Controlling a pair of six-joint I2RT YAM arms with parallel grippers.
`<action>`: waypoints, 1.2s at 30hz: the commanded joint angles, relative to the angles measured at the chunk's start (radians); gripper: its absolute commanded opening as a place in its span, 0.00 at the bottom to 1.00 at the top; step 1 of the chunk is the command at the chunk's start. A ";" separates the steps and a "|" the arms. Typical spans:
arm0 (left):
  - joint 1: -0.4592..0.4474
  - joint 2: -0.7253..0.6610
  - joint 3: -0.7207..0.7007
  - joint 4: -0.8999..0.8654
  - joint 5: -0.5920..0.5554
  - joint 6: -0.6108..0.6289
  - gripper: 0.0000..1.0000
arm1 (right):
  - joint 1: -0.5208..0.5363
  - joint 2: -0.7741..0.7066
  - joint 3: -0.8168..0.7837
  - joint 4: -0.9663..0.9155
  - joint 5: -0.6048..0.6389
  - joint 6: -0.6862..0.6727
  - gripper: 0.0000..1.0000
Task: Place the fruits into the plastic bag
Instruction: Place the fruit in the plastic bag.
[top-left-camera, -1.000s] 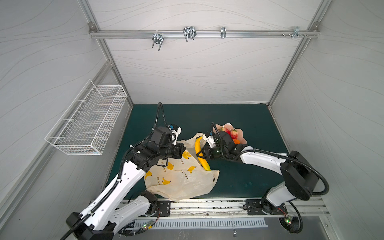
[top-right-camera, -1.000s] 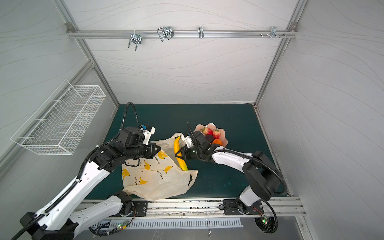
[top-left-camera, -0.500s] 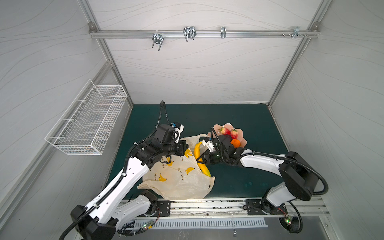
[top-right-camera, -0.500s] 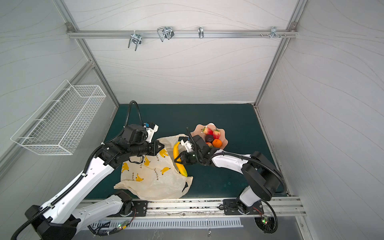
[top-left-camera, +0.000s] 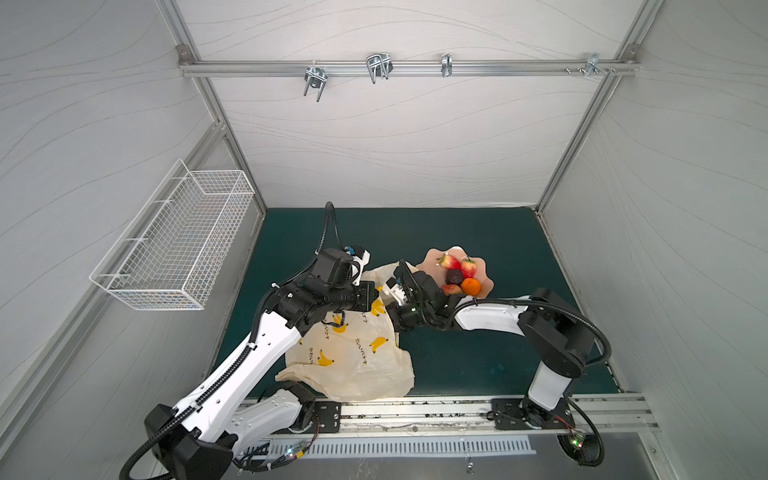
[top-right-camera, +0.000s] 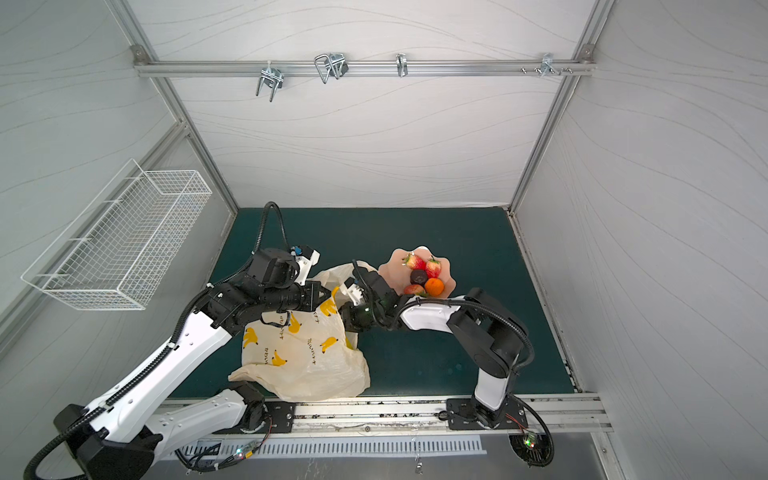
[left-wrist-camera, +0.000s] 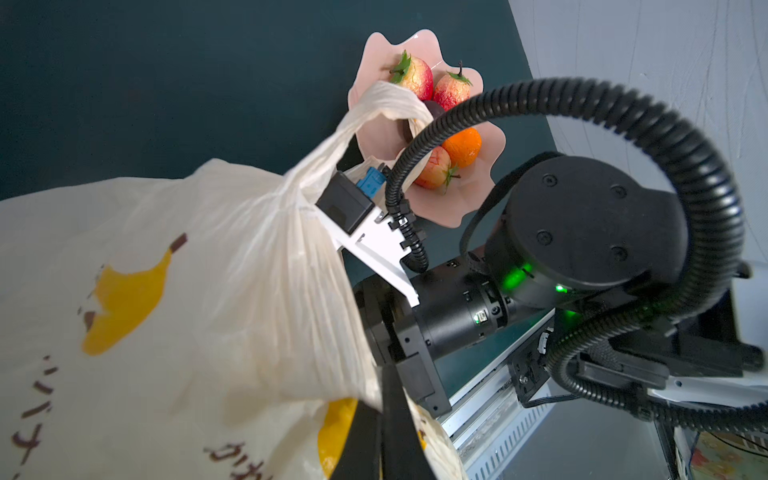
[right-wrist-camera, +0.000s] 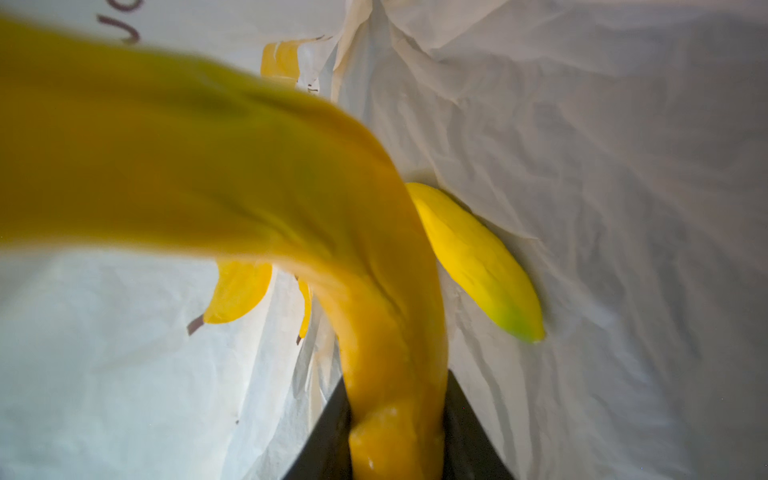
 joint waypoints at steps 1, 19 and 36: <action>-0.005 0.005 0.013 0.023 0.015 0.021 0.00 | 0.007 0.026 0.034 0.057 -0.047 0.069 0.29; -0.005 -0.031 0.012 -0.023 -0.079 0.040 0.00 | 0.076 0.157 0.171 0.084 -0.157 0.175 0.30; -0.005 -0.037 -0.046 0.068 -0.085 0.050 0.00 | 0.205 0.360 0.325 0.140 -0.196 0.360 0.67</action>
